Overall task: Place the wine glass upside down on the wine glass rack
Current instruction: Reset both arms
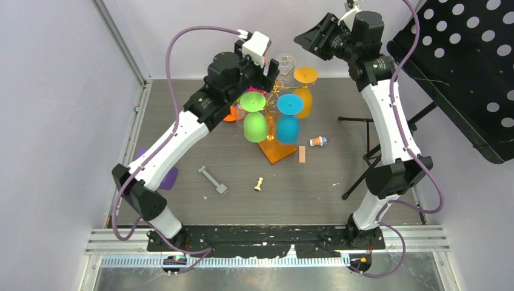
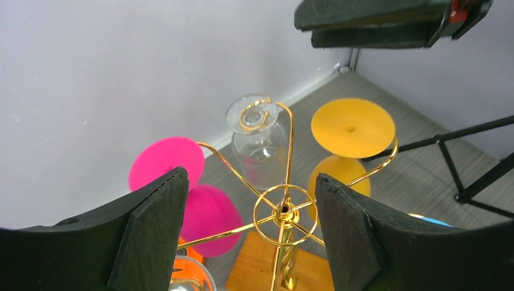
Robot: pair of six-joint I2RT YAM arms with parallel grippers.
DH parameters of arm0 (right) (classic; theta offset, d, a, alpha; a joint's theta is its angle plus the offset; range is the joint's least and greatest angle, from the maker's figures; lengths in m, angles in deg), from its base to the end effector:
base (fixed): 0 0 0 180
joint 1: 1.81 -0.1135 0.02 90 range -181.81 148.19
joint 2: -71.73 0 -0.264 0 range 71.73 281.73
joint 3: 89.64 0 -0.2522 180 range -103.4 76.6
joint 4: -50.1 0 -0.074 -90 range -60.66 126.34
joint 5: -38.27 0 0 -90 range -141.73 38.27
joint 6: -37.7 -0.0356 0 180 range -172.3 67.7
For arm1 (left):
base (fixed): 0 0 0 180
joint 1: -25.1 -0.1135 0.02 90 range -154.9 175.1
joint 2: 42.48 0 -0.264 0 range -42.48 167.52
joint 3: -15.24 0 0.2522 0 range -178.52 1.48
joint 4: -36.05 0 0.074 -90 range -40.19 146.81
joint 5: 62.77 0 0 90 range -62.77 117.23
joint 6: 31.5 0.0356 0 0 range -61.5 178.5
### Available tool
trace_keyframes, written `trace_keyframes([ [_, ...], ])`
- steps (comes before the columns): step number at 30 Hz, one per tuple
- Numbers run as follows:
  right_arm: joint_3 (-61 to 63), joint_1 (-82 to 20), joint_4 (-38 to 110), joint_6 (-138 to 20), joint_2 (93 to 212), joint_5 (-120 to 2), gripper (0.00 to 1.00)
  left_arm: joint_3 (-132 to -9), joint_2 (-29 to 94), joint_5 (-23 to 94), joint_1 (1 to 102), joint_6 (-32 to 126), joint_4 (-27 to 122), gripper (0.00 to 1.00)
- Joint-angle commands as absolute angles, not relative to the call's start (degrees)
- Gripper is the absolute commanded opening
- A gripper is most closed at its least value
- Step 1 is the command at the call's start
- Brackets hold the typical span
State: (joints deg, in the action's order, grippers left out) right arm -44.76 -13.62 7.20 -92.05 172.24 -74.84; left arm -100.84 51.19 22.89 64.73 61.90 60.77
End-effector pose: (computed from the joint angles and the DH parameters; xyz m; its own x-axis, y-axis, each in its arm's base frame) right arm 0.3704 0.0917 0.5009 -0.4720 0.5022 -0.7246 -0.3468 0.6499 0.6763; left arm 0.2940 -0.2400 0.4687 0.0033 0.0741 -0.9972 0.5786 0.8132 0.0623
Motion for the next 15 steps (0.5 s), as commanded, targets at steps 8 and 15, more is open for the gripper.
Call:
trace_keyframes([
  [8,-34.4,-11.2,14.9,-80.1,154.8,-74.2,0.71,-90.8,29.9,14.3,64.4,58.9,65.2,0.92],
  [15,-3.8,-11.3,23.7,-71.7,134.3,-64.2,0.97,-64.2,9.5,8.3,64.5,50.4,60.8,1.00],
])
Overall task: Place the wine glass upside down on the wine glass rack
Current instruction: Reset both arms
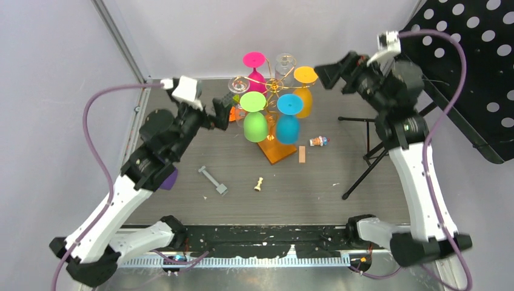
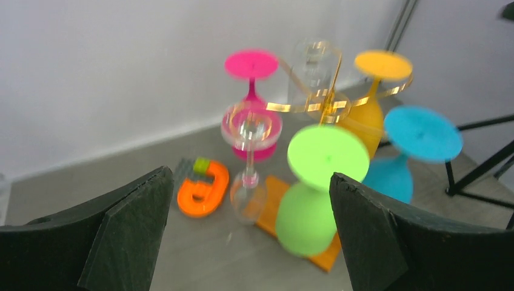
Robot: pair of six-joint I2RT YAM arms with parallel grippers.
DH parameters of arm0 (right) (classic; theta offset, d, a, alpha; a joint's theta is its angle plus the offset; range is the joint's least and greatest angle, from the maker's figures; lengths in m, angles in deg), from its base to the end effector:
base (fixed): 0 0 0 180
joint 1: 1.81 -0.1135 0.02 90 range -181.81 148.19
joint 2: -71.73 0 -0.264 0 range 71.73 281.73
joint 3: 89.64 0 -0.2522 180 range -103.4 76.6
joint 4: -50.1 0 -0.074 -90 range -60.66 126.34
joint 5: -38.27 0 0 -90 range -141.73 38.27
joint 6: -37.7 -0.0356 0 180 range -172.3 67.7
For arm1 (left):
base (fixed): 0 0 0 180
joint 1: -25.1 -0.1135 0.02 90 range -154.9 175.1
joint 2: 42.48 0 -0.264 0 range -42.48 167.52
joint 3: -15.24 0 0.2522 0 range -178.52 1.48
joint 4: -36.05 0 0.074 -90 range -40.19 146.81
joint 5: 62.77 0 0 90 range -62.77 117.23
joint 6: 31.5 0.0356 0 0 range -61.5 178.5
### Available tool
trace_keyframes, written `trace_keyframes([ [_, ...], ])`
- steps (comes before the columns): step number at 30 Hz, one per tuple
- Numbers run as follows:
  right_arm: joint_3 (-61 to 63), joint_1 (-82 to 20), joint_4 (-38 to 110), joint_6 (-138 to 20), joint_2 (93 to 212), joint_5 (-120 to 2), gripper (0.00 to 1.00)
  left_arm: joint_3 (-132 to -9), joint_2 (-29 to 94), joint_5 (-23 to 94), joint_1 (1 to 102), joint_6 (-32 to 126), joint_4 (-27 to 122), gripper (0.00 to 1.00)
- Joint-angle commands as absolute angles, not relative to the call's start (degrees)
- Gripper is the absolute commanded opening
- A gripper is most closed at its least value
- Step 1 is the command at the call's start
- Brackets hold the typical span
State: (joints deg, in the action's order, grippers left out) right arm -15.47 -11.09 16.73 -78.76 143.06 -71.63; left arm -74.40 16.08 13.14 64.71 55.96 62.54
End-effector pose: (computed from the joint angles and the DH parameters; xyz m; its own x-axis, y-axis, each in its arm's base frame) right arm 0.2456 0.0524 0.5086 -0.1998 0.3919 -0.8981 -0.4451 0.7802 0.4395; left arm 0.1646 -0.1250 0.4776 0.0425 -0.0909 -0.9950 0.4337 0.8988 -0.0636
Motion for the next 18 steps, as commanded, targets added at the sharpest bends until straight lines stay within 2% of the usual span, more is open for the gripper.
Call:
trace_keyframes([
  [1,-1.7,-11.3,24.1,-69.9,130.3,-63.0,0.96,-61.3,7.2,8.0,64.5,49.4,60.7,1.00],
  [6,11.7,-11.4,22.3,-66.0,118.5,-55.3,0.95,-51.7,-1.0,5.3,64.5,43.7,65.6,1.00],
  [12,26.2,-11.4,21.0,-63.6,104.7,-53.7,0.95,-44.5,-6.1,-3.8,64.5,37.1,75.3,1.00],
  [18,38.6,-11.4,21.4,-62.9,96.9,-53.5,0.95,-38.4,-11.8,-6.0,64.5,36.5,76.9,1.00],
])
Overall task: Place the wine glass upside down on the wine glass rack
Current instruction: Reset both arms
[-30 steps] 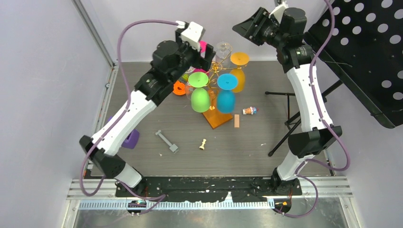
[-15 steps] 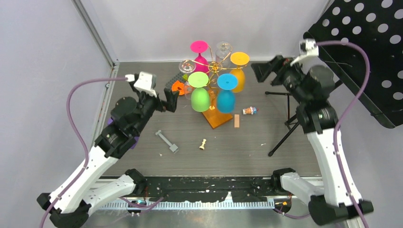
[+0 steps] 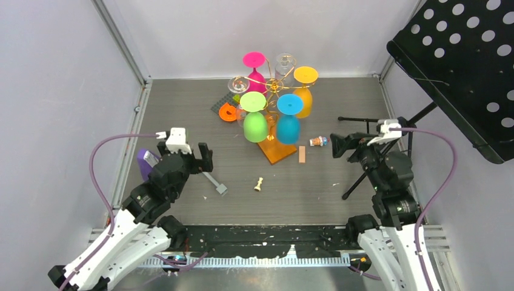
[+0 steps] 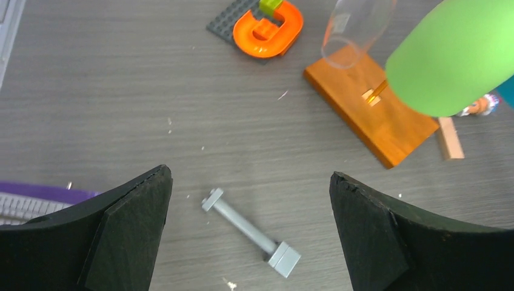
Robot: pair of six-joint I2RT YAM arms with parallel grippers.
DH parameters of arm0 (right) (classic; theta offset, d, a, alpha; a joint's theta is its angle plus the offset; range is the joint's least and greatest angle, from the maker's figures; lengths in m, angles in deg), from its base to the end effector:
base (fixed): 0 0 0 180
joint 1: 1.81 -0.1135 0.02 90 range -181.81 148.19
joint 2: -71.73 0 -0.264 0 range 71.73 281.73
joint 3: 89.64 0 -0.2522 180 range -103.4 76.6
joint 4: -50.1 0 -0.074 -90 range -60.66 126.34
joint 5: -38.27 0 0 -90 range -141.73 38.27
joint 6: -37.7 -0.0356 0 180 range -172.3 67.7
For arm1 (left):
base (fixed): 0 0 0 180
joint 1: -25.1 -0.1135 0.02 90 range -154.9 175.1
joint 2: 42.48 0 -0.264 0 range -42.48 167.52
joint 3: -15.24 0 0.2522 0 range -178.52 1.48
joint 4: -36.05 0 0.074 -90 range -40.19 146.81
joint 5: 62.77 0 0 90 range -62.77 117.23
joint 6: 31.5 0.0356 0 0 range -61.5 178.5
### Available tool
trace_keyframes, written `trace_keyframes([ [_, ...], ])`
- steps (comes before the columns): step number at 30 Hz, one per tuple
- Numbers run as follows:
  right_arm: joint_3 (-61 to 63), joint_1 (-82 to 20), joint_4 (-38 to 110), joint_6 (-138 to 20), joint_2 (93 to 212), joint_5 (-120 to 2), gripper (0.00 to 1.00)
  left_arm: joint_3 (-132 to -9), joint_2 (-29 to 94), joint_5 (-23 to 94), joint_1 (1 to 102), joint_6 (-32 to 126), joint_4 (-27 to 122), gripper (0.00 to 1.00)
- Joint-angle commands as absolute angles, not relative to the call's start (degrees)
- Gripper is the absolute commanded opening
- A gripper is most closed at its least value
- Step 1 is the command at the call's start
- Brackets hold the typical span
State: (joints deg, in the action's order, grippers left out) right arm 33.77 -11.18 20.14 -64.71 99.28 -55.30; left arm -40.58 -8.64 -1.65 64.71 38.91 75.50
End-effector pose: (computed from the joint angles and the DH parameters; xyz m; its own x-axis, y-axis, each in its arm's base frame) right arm 0.1140 0.0211 0.3563 -0.0636 0.2069 -0.9763 -0.2153 0.9524 0.2159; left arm 0.1149 -0.0728 0.3233 -0.2861 -0.1443 -0.9473 0.1140 0.9764 -0.1832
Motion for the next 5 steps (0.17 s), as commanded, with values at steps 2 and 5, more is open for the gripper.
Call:
trace_keyframes([
  [2,40.5,-11.3,20.5,-62.8,95.6,-53.3,0.95,-37.3,-13.1,-6.7,64.5,36.5,76.9,1.00],
  [5,41.4,-11.3,19.2,-62.4,94.7,-52.8,0.95,-36.5,-13.5,-8.5,64.5,36.9,78.1,1.00],
])
